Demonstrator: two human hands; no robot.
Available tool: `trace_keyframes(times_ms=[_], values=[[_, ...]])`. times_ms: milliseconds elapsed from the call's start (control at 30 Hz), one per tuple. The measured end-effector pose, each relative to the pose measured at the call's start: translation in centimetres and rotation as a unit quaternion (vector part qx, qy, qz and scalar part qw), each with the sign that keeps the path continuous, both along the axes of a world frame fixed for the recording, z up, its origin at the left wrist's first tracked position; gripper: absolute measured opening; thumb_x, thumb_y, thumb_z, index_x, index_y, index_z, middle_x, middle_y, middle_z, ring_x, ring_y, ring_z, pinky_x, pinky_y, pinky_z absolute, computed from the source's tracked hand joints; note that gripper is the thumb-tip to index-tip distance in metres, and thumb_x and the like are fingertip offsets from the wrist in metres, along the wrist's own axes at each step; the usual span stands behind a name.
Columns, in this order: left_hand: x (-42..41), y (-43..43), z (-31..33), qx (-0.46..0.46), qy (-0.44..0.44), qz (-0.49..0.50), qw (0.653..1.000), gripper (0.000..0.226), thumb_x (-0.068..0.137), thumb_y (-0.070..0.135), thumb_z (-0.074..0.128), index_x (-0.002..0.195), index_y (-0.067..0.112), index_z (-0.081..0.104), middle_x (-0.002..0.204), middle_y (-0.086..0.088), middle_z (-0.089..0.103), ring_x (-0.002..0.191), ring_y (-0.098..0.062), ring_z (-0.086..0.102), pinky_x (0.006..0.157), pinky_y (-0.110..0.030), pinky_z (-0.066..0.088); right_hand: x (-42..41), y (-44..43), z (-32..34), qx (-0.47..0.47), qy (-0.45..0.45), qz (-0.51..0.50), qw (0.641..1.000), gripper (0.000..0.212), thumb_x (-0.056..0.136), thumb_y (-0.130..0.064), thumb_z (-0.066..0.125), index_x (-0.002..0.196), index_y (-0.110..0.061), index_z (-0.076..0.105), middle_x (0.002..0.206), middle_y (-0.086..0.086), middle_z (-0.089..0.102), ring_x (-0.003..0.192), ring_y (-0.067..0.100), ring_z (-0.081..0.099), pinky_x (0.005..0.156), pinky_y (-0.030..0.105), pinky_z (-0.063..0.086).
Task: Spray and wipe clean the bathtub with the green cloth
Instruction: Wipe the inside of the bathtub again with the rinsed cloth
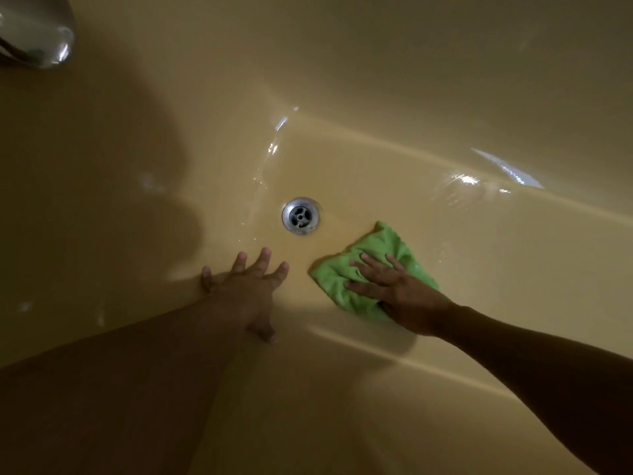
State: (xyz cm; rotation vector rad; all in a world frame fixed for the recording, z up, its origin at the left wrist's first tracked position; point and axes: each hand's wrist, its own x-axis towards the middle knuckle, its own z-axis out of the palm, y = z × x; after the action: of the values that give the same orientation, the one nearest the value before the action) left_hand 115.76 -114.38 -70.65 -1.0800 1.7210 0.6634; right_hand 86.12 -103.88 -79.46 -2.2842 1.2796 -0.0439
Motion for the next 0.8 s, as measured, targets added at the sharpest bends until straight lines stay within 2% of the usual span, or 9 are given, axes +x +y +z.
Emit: trace_keyframes(times_ms=[133, 200, 300, 467, 567, 667, 800], values=[[0.1, 0.1, -0.3, -0.006, 0.004, 0.005, 1.000, 0.139, 0.068, 0.065, 0.085, 0.156, 0.052, -0.022, 0.162, 0.011, -0.041, 0.157, -0.032, -0.023, 0.114, -0.079, 0.011, -4.2, 2.5, 1.4, 0.079, 0.049, -0.137, 0.986, 0.069, 0.091, -0.024, 0.028, 0.158, -0.036, 0.026, 0.169, 0.002, 0.005, 0.156, 0.030, -0.006, 0.122, 0.063, 0.005], [0.1, 0.2, -0.3, -0.008, 0.008, 0.007, 1.000, 0.139, 0.068, 0.065, 0.086, 0.156, 0.052, -0.022, 0.162, 0.011, -0.041, 0.157, -0.033, -0.023, 0.114, -0.080, 0.011, -5.5, 1.6, 1.8, 0.099, 0.060, -0.229, 0.966, 0.071, 0.092, -0.015, 0.036, 0.157, -0.038, 0.018, 0.168, 0.000, -0.003, 0.155, 0.028, -0.011, 0.121, 0.068, 0.006], [-0.1, 0.2, -0.1, -0.009, 0.016, 0.007, 1.000, 0.139, 0.069, 0.063, 0.086, 0.156, 0.051, -0.022, 0.163, 0.010, -0.040, 0.157, -0.034, -0.022, 0.114, -0.080, 0.011, -6.1, -1.8, 1.7, 0.089, 0.070, -0.327, 0.938, 0.082, 0.093, 0.002, 0.048, 0.159, -0.039, 0.020, 0.171, 0.002, -0.009, 0.156, 0.027, -0.015, 0.122, 0.066, 0.001], [-0.4, -0.1, -0.4, -0.021, 0.027, 0.012, 0.999, 0.139, 0.070, 0.059, 0.088, 0.156, 0.051, -0.021, 0.164, 0.009, -0.040, 0.156, -0.035, -0.023, 0.112, -0.082, 0.010, -4.2, -10.4, 1.7, 0.028, 0.079, -0.414, 0.907, 0.076, 0.097, -0.009, 0.051, 0.161, -0.038, 0.022, 0.170, 0.008, -0.016, 0.155, 0.036, -0.017, 0.119, 0.067, -0.005], [-0.5, -0.3, -0.8, -0.023, 0.036, 0.018, 0.999, 0.141, 0.067, 0.056, 0.090, 0.154, 0.053, -0.021, 0.164, 0.009, -0.039, 0.156, -0.037, -0.022, 0.109, -0.083, 0.010, -0.9, -15.7, 1.6, -0.006, 0.073, -0.405, 0.911, 0.078, 0.095, -0.008, 0.052, 0.161, -0.038, 0.022, 0.169, 0.010, -0.018, 0.154, 0.038, -0.019, 0.118, 0.067, -0.006], [-0.6, -0.2, -1.3, -0.031, 0.046, 0.020, 0.998, 0.145, 0.064, 0.051, 0.094, 0.154, 0.053, -0.020, 0.165, 0.010, -0.036, 0.156, -0.037, -0.022, 0.107, -0.085, 0.009, 3.8, -21.0, 1.4, -0.021, 0.057, -0.332, 0.941, 0.077, 0.094, -0.008, 0.052, 0.160, -0.036, 0.026, 0.169, 0.010, -0.017, 0.154, 0.038, -0.019, 0.118, 0.066, -0.010], [-0.4, -0.5, -0.8, -0.023, 0.044, -0.009, 0.999, 0.138, 0.072, 0.043, 0.091, 0.159, 0.046, -0.016, 0.166, 0.006, -0.034, 0.156, -0.038, -0.020, 0.109, -0.083, 0.010, 11.5, -24.6, 2.1, 0.036, 0.005, -0.209, 0.977, 0.084, 0.091, -0.003, 0.050, 0.162, -0.034, 0.018, 0.169, 0.010, -0.019, 0.154, 0.035, -0.021, 0.120, 0.065, -0.009]])
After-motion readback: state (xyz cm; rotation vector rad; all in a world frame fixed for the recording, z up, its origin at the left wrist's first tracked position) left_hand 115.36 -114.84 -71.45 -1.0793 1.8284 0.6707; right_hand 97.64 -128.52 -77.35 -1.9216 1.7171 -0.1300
